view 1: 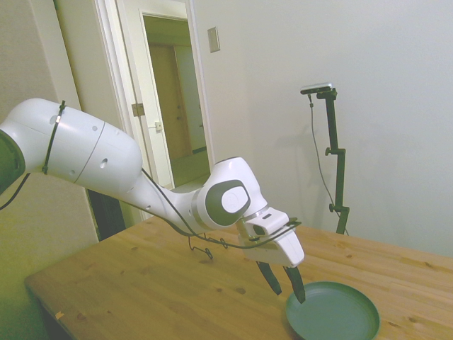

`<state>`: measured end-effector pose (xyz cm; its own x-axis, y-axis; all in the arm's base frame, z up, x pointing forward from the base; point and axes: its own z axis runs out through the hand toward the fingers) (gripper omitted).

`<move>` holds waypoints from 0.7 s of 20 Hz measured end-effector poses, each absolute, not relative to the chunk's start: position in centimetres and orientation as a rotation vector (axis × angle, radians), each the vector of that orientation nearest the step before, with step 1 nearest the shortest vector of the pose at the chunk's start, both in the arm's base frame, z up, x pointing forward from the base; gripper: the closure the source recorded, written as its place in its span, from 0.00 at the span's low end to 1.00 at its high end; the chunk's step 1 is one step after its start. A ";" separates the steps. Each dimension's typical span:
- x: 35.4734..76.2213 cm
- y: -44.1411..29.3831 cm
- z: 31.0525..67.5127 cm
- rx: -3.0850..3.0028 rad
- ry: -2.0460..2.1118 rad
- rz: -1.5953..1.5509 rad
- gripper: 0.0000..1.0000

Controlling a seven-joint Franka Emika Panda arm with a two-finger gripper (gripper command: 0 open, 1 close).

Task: Load the plate

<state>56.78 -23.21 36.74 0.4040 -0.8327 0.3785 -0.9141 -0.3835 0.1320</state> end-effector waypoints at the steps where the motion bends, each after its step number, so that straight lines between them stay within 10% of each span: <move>1: 56.8 -23.3 36.5 2.344 -1.511 0.355 0.00; 10: 57.1 -23.7 34.9 2.275 -1.416 0.414 0.00; 11: 57.1 -23.8 34.9 2.273 -1.416 0.418 1.00; 14: 57.1 -23.8 34.9 2.267 -1.427 0.424 1.00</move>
<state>57.06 -23.83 34.88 0.4248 -0.7743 0.4691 -0.9048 -0.3805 0.1913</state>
